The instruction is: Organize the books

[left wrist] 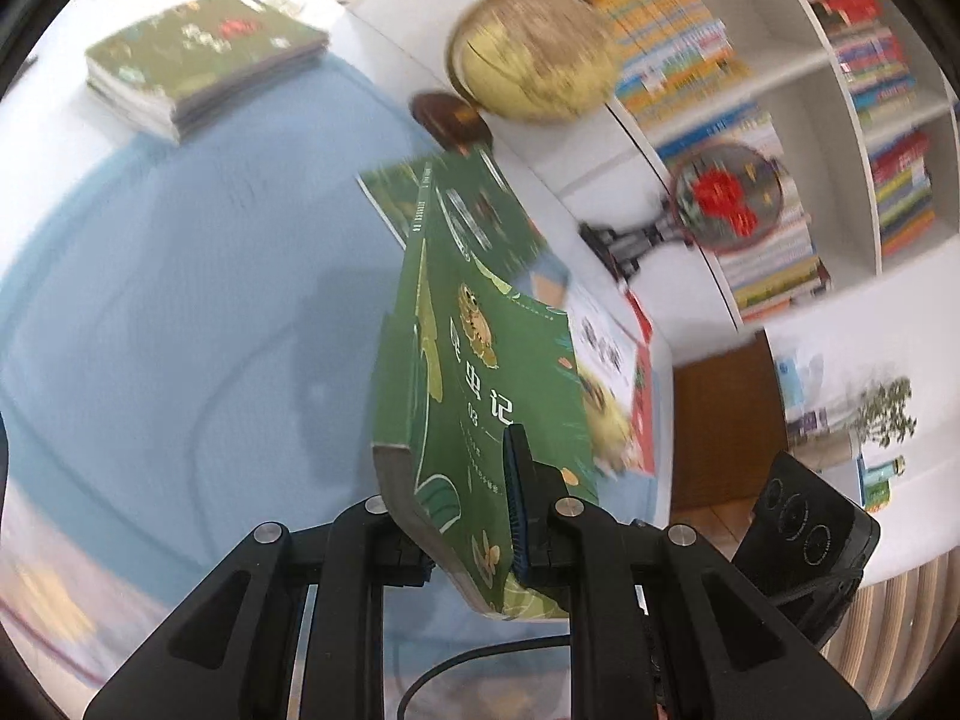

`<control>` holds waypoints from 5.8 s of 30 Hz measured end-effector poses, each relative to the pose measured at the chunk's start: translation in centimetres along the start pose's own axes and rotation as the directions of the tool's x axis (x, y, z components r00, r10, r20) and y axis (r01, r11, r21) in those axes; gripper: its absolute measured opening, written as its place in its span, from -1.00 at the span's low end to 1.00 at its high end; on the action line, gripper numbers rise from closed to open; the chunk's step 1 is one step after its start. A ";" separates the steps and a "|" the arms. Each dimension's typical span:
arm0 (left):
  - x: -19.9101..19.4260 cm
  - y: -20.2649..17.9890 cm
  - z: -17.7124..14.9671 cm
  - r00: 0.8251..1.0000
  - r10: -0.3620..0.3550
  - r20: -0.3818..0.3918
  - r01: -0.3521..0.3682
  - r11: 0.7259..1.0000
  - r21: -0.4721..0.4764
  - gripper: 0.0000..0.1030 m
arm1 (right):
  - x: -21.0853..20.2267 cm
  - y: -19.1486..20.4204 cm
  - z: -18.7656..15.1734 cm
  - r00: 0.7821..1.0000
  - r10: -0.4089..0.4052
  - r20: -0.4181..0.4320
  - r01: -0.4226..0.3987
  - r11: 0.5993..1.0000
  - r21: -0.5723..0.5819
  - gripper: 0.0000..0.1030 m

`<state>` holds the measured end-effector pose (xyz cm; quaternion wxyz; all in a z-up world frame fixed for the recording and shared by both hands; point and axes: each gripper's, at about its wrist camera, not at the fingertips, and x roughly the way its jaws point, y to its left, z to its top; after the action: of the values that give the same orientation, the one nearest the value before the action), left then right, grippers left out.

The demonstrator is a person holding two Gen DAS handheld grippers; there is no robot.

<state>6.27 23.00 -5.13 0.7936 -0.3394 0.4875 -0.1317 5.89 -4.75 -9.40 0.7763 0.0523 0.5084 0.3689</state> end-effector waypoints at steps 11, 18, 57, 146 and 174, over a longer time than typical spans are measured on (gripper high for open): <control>-1.7 10.8 17.7 0.998 0.038 0.058 -0.039 0.999 0.029 -0.73 | 14.2 5.5 15.5 0.997 0.014 0.081 -0.014 1.000 0.004 -0.33; -1.0 15.7 24.6 0.996 0.052 0.072 -0.052 0.999 0.010 -0.73 | 20.6 6.3 22.3 0.997 0.014 0.070 -0.013 1.000 -0.020 -0.32; 0.5 14.6 13.9 0.939 0.341 -0.052 -0.329 0.930 0.166 -0.39 | 21.2 0.6 15.8 0.997 -0.004 -0.080 0.025 0.965 0.262 -0.22; 23.5 -13.1 -11.1 0.877 0.305 -0.372 -0.062 0.838 0.542 -0.09 | -7.9 -18.7 -13.3 0.879 -0.427 -0.211 0.474 0.830 0.293 -0.01; 21.9 -13.3 -10.5 0.854 -0.257 -0.451 0.292 0.956 0.007 -0.71 | -12.0 -22.0 -14.4 0.992 -0.124 -0.026 0.114 0.792 0.600 0.26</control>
<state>9.58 -2.92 -14.35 0.6460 -0.3360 0.5973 -0.3362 2.89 -32.39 -17.26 0.7452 0.2657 0.5955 0.1393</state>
